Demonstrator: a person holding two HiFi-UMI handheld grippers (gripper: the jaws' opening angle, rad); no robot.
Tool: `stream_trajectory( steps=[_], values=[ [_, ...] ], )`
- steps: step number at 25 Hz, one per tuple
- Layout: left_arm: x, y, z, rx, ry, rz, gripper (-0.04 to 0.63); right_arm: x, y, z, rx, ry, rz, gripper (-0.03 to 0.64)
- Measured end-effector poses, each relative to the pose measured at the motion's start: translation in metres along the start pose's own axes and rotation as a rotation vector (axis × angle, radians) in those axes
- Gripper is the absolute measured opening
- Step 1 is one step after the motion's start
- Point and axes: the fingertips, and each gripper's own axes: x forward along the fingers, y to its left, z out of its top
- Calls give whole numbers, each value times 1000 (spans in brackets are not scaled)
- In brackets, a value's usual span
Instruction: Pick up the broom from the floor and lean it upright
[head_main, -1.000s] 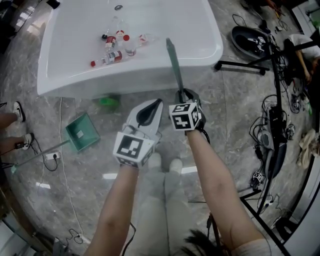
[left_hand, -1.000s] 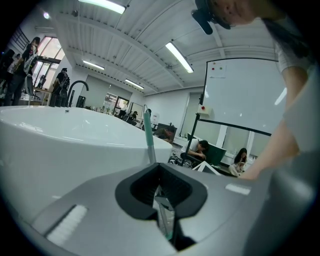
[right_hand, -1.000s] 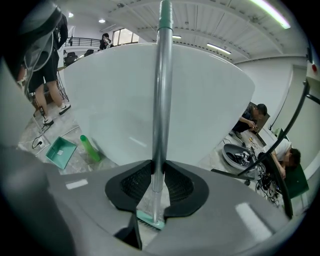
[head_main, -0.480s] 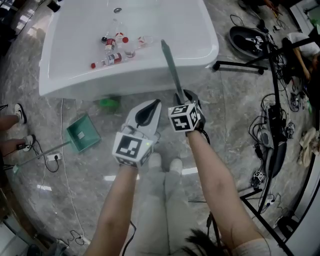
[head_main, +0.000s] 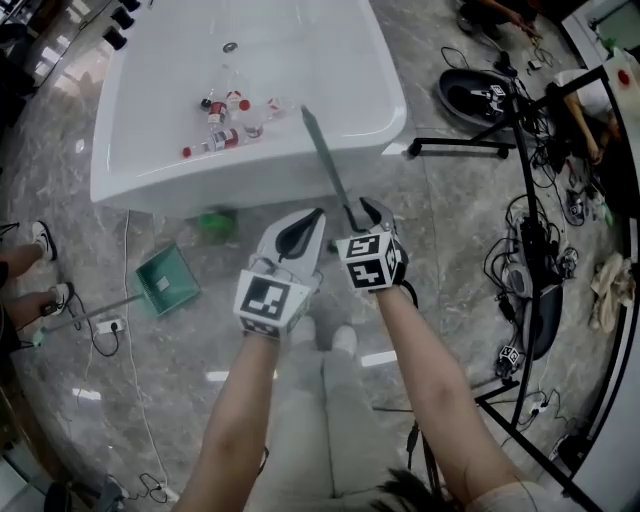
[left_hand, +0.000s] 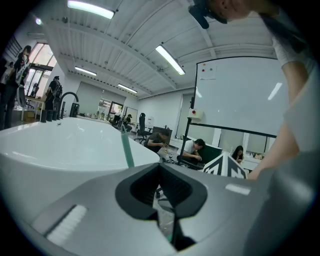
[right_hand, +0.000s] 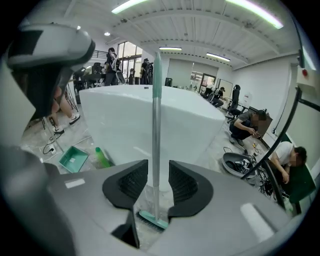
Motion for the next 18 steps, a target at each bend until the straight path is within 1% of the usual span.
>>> stream_trajectory(
  steps=[2,4,7,10,11,15,18],
  values=[
    [-3,-7,7,13,-2,-8,-2,-19,-3,9,16,-36,12,130],
    [-10,-15,14,18,-8,-16,-1,-40,-3,17,18,-78,23,86],
    [-16,-26,25,28,-27,-20,-1,-70,-2,37,4,-155,43,49],
    [-18,-35,38,42,-36,-15,-2,-100,-1,61,-24,-222,66,31],
    [-18,-39,42,44,-36,-17,-2,-110,1,69,-40,-240,75,5],
    [-26,-56,68,66,-56,-29,-2,-151,9,92,-95,-297,116,3],
    [-33,-65,89,86,-72,-37,-1,-180,13,111,-90,-344,125,3]
  ],
)
